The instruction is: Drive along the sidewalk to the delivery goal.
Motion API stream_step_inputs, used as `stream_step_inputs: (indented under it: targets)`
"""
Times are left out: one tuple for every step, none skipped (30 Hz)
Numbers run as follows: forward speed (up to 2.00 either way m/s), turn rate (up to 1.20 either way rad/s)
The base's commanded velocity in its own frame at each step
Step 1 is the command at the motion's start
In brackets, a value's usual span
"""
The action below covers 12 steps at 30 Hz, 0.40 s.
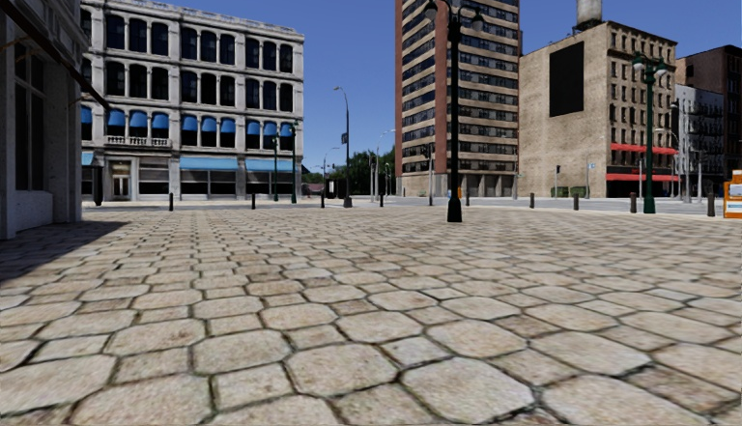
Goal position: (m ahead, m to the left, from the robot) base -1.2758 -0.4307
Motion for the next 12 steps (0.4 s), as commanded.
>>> stream_step_inputs:
  targets:
    - [0.00, 0.00]
    - [0.00, 0.00]
    - [0.00, 0.00]
    - [0.00, 0.00]
    - [0.00, 0.00]
    - [0.00, 0.00]
    - [0.00, 0.00]
    - [0.00, 0.00]
    - [0.00, 0.00]
    - [0.00, 0.00]
    - [0.00, 0.00]
    - [0.00, 0.00]
